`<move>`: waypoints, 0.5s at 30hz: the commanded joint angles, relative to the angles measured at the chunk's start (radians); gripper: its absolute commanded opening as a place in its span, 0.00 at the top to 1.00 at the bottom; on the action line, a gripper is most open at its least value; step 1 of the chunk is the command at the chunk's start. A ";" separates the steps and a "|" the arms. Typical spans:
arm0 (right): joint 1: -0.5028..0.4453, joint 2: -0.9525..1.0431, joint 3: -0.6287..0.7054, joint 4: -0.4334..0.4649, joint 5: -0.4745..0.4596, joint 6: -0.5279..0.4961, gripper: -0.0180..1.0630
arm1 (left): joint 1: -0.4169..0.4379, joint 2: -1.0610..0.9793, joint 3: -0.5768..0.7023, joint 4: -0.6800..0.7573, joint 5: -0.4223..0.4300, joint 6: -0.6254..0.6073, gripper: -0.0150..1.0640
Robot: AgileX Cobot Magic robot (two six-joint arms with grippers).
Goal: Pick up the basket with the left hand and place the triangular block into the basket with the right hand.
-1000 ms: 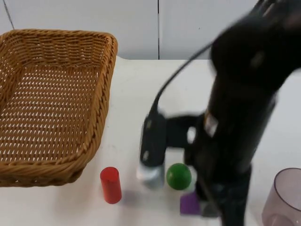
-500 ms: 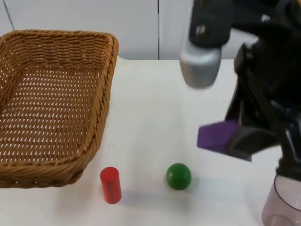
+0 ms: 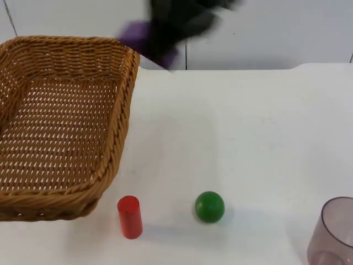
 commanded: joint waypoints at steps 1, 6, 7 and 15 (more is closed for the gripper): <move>-0.004 0.072 -0.082 0.005 0.011 0.017 0.98 | 0.002 -0.014 0.000 -0.036 0.011 0.003 0.99; -0.004 0.306 -0.393 0.005 0.014 0.065 0.98 | 0.002 -0.014 0.000 -0.036 0.011 0.003 0.99; -0.004 0.306 -0.393 0.005 0.014 0.065 0.98 | 0.002 -0.014 0.000 -0.036 0.011 0.003 0.99; -0.004 0.511 -0.558 0.062 0.024 0.072 0.84 | 0.002 -0.014 0.000 -0.034 0.014 0.003 0.99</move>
